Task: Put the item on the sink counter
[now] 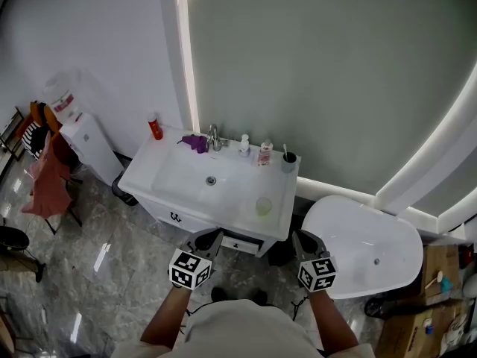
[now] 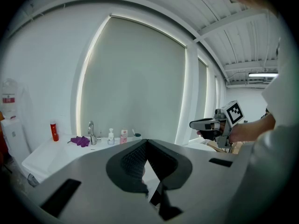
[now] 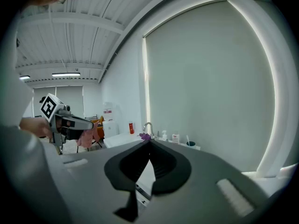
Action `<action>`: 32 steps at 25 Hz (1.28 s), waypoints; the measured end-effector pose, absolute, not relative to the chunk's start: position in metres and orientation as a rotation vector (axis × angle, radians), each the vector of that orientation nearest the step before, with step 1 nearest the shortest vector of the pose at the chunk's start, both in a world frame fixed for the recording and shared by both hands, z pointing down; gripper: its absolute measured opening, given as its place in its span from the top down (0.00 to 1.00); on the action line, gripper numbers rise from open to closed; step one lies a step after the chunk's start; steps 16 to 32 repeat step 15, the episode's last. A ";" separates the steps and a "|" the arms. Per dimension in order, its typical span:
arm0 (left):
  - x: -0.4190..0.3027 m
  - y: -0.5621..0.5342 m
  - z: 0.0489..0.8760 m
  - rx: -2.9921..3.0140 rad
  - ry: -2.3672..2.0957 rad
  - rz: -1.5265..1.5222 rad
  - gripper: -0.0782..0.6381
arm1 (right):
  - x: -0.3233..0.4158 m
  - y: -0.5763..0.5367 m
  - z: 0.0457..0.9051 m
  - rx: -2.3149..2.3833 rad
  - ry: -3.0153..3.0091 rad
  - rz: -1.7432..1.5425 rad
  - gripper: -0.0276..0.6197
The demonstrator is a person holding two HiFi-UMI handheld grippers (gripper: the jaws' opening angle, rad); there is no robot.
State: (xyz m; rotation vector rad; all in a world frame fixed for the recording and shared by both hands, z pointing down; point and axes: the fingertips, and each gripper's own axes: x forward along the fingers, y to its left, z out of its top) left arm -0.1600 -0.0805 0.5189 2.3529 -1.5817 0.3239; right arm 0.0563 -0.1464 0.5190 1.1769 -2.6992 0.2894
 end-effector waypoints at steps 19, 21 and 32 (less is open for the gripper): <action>-0.165 -0.084 0.514 2.322 -1.630 0.307 0.88 | 0.053 -0.155 0.513 1.125 -2.724 0.273 0.94; -0.165 -0.084 0.514 2.322 -1.630 0.307 0.88 | 0.053 -0.155 0.513 1.125 -2.724 0.273 0.94; -0.165 -0.084 0.514 2.322 -1.630 0.307 0.88 | 0.053 -0.155 0.513 1.125 -2.724 0.273 0.94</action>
